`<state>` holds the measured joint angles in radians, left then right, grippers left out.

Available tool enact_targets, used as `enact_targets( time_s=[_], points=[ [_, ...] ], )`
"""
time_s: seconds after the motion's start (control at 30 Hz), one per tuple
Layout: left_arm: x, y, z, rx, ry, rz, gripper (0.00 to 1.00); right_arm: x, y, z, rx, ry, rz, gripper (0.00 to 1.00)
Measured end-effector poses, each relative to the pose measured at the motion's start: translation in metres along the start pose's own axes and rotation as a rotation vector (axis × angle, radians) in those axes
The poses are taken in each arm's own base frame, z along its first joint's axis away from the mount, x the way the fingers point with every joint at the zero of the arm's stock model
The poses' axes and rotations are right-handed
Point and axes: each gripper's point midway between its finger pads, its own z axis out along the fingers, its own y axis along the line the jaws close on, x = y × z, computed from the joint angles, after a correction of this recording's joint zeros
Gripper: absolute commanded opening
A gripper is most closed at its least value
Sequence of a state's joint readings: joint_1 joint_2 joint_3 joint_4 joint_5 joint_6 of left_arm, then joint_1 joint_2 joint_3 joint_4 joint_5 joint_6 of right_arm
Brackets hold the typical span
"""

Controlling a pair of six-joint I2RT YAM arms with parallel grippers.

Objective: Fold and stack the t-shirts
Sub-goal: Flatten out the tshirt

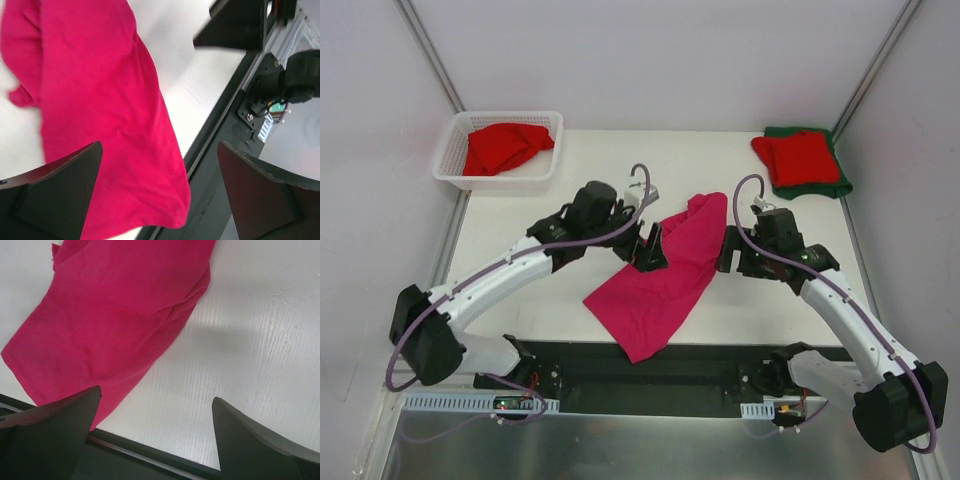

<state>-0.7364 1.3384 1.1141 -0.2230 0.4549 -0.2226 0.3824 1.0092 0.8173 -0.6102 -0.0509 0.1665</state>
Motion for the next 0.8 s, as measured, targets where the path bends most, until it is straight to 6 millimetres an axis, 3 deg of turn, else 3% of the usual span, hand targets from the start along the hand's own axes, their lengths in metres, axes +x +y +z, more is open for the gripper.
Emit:
enact_targets(
  time_s=[0.1,0.23,0.33,0.43,0.6,0.8],
  points=[
    [0.042,-0.01,0.0,-0.014,0.031,-0.026,0.99,-0.009,0.005,-0.002,-0.008,-0.013,-0.003,0.96],
    [0.116,-0.018,0.011,-0.051,0.147,-0.076,0.99,-0.02,0.012,0.0,-0.025,-0.028,-0.005,0.96],
    [0.155,-0.019,0.008,-0.093,0.192,-0.114,0.99,-0.021,0.013,0.001,-0.031,-0.028,-0.004,0.96],
    [0.17,-0.019,-0.003,-0.122,0.159,-0.153,0.99,-0.021,0.013,0.001,-0.031,-0.027,-0.004,0.96],
    [0.175,-0.019,-0.022,-0.137,0.045,-0.231,0.99,-0.021,0.013,0.001,-0.032,-0.027,-0.004,0.96],
    [0.198,-0.026,-0.02,-0.141,0.088,-0.271,0.95,-0.021,0.013,0.001,-0.032,-0.027,-0.004,0.96]
  ],
)
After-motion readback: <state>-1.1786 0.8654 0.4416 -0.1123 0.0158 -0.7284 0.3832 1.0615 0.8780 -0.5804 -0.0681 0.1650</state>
